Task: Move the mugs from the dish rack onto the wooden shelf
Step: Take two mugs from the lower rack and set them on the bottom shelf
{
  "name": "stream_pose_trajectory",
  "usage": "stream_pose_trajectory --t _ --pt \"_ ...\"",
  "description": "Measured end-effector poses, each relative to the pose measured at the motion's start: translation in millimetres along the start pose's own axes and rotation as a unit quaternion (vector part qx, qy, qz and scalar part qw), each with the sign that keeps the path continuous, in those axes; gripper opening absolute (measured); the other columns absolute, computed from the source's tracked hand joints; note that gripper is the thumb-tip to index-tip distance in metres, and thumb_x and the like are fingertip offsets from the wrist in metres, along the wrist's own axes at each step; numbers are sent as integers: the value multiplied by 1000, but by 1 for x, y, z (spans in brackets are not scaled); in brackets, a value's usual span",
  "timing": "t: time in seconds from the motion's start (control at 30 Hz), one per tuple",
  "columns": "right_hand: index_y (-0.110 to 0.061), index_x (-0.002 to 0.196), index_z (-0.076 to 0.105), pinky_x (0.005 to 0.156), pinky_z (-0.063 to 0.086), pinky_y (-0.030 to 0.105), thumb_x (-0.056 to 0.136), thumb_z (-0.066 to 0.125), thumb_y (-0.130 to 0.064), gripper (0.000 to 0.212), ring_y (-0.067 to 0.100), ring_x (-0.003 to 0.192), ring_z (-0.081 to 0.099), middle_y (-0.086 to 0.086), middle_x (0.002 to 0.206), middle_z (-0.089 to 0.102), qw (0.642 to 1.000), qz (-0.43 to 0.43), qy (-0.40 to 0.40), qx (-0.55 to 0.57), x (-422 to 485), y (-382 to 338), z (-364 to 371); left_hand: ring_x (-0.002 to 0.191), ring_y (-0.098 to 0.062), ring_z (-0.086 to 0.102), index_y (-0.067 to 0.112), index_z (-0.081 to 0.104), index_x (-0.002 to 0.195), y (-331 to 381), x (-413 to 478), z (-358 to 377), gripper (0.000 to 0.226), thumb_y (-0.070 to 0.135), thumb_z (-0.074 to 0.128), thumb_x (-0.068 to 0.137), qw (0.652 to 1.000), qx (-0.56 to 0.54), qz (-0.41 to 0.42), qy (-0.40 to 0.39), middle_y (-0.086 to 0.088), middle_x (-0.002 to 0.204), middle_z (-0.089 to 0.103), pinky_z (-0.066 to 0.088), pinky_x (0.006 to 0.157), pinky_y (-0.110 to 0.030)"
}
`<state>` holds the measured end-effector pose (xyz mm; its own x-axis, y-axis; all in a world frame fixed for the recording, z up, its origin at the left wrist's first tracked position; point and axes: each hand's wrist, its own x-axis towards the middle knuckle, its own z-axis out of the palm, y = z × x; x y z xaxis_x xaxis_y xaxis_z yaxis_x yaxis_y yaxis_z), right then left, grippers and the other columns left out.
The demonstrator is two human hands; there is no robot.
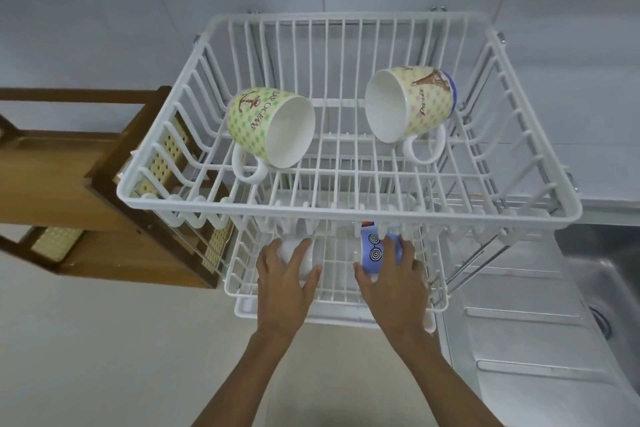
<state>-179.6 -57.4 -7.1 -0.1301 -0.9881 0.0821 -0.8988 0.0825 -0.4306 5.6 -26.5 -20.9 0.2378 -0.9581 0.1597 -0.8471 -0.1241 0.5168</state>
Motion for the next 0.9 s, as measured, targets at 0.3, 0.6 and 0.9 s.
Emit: stream_pose_trajectory --t 0.3,0.6,0.9 --pt "-19 130 60 79 58 46 77 80 -36 59 36 103 61 6 136 54 990 21 -1 140 2 3 -11 135 -40 41 39 56 141 0 0 -8 57 52 72 87 993 -91 -78 -24 -18 152 32 47 103 -48" --pt "-36 122 60 76 42 14 78 79 -39 48 0 100 60 -13 123 54 952 39 25 304 -32 -17 -52 118 -9 58 51 58 133 1 -9 -44 44 51 69 90 956 -257 -139 -2 2 140 44 49 93 -19" --pt "-46 118 61 85 57 36 81 78 -38 41 1 105 64 -26 120 59 917 55 -20 396 -100 -72 -38 104 7 61 63 63 118 -56 -57 -107 32 54 70 88 914 -358 -188 44 29 122 59 51 87 -22"
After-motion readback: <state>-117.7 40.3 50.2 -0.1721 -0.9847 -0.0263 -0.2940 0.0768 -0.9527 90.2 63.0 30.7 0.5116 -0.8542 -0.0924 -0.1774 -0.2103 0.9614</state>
